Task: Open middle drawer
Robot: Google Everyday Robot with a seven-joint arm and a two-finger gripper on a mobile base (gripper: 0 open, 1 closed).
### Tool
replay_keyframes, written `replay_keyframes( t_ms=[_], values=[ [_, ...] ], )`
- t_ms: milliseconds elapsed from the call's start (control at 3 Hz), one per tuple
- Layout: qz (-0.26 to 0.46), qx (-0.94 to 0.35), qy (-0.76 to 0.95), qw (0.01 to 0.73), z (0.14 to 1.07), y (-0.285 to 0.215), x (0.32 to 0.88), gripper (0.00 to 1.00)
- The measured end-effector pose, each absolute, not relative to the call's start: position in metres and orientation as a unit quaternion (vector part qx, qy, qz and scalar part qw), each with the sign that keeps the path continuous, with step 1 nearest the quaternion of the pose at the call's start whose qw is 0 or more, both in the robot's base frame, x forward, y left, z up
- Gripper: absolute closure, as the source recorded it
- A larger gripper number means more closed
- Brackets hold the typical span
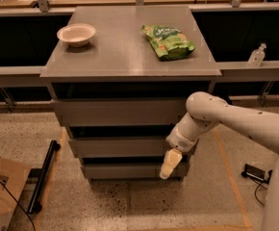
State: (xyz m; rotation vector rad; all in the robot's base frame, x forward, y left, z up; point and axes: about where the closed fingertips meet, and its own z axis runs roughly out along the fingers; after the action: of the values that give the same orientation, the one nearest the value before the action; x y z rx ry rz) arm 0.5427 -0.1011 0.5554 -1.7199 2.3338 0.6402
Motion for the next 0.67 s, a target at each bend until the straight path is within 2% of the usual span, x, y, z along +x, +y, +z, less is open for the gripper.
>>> replay_keyframes(
  t_ms=[333,667],
  values=[
    [0.224,-0.569,0.787,0.073,0.545,-0.101,0.538,0.00],
    [0.225,-0.530,0.812,0.090,0.516,-0.113,0.549,0.00]
  ],
)
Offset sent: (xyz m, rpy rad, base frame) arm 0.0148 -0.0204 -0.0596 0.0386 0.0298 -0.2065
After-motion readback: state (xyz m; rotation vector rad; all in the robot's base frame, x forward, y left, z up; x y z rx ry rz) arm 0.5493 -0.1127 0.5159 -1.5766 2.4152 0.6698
